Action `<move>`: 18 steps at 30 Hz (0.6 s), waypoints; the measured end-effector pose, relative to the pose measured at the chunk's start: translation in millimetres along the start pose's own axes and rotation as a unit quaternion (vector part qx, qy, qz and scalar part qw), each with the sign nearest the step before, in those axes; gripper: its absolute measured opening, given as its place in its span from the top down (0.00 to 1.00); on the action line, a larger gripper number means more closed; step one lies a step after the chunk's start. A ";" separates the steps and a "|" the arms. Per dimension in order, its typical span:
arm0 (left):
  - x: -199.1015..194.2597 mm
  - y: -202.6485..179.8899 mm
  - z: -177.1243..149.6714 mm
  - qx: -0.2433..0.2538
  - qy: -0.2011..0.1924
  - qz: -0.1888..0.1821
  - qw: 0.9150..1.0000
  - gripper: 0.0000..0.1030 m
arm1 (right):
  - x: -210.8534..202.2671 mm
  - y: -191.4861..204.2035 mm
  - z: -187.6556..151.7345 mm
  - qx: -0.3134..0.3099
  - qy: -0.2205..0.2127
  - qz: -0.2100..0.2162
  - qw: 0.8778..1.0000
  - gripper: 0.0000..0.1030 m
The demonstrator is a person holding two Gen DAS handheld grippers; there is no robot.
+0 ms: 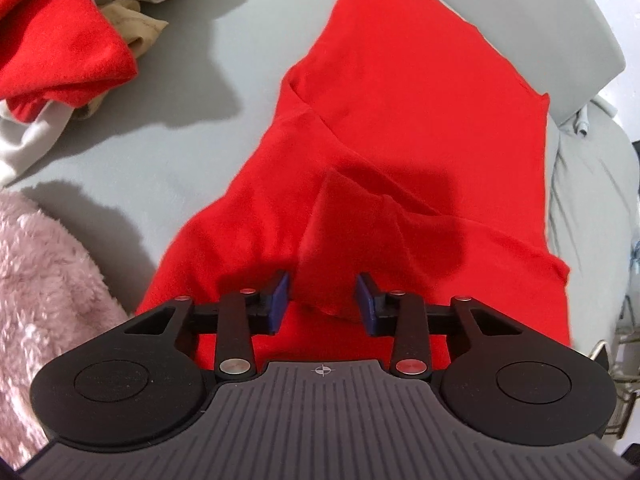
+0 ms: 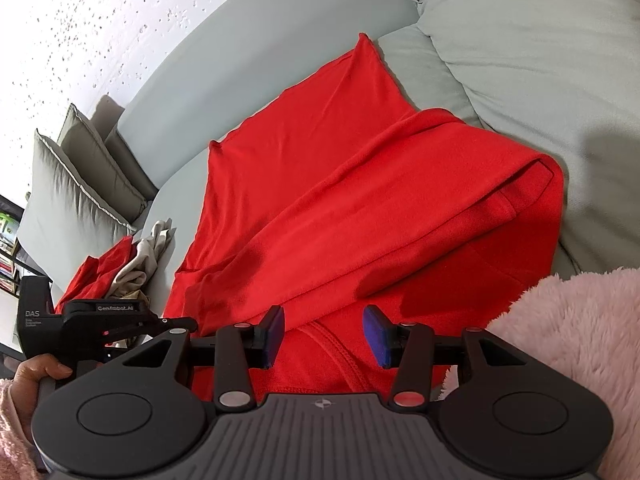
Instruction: Fold clothes
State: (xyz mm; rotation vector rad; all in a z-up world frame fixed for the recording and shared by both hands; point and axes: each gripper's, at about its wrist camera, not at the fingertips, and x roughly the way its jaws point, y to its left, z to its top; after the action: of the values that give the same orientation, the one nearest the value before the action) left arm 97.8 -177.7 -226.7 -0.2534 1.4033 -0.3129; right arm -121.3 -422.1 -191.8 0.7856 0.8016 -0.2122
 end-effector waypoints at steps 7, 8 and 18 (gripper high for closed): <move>-9.4 -16.9 -11.8 0.068 -0.042 0.019 0.997 0.93 | -0.9 -0.3 0.1 0.002 -0.001 0.001 1.000 0.55; -9.0 -14.4 -10.8 0.074 -0.047 0.021 0.996 0.95 | -0.9 -0.2 0.1 0.001 -0.001 0.001 1.000 0.55; -61.7 -67.5 -40.3 0.259 -0.166 0.036 0.951 0.97 | -2.2 -1.1 -0.7 0.001 -0.002 -0.001 1.000 0.55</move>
State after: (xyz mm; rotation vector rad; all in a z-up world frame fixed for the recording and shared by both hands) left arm 45.2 -217.9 -151.9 0.1734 0.9530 -0.5395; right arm -123.7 -422.6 -191.1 0.7847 0.7986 -0.2169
